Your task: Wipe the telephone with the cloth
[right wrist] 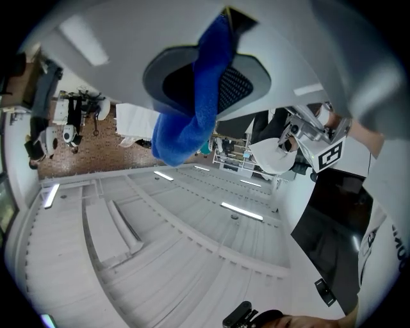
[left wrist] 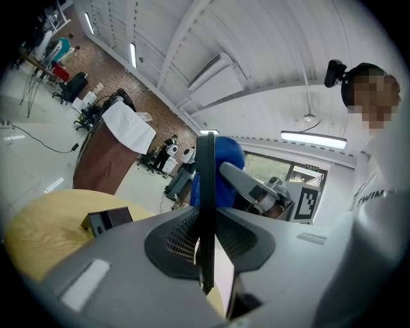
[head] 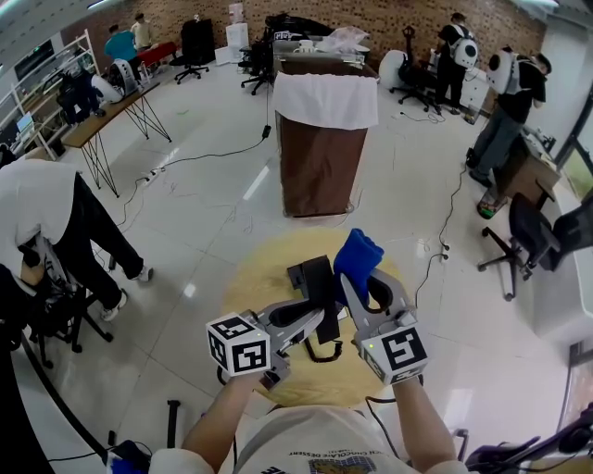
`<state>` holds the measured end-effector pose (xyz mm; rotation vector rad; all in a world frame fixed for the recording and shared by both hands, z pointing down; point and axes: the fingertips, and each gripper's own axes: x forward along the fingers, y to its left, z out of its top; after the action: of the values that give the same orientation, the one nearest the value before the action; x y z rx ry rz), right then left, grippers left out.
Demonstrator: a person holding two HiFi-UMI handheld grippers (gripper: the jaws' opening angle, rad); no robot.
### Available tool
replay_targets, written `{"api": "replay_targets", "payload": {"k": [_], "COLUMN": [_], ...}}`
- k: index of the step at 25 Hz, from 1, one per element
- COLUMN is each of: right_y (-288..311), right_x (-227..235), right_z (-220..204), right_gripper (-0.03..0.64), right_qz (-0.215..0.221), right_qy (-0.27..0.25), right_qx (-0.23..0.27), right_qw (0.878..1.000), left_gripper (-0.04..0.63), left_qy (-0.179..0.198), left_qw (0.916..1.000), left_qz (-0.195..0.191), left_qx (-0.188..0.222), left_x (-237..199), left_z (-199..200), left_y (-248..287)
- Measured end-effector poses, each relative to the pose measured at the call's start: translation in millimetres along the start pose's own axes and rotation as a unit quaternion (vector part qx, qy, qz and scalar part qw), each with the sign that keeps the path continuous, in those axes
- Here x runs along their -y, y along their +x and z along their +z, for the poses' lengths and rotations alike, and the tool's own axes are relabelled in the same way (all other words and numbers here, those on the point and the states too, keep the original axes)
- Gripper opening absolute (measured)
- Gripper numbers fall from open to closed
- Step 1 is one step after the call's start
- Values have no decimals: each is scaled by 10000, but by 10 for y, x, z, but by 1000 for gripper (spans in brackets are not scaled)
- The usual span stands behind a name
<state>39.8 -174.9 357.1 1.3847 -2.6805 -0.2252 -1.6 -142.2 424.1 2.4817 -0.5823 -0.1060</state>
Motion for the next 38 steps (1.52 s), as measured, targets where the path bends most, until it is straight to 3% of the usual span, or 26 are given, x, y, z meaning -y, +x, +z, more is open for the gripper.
{"api": "replay_targets", "payload": {"k": [21, 30, 33, 38], "right_y": [-328, -382, -312, -168], "right_x": [-243, -285, -155, -80], "right_z": [-754, -856, -969, -1098], "right_gripper": [61, 61, 61, 61], "right_qz": [172, 256, 497, 1229], "right_qy": [968, 1276, 1898, 3007], "right_qx": [-465, -524, -635, -840], "right_qw": [9941, 9901, 9785, 9420], "left_gripper": [60, 60, 60, 60], "left_qy": [-83, -115, -82, -64], "left_qw": [9998, 9998, 9999, 9998], "left_qz": [95, 53, -33, -162], "left_qx": [144, 161, 124, 38], "left_x": [-98, -81, -50, -23], "left_z": [139, 144, 154, 148], "left_y": [-16, -54, -53, -36]}}
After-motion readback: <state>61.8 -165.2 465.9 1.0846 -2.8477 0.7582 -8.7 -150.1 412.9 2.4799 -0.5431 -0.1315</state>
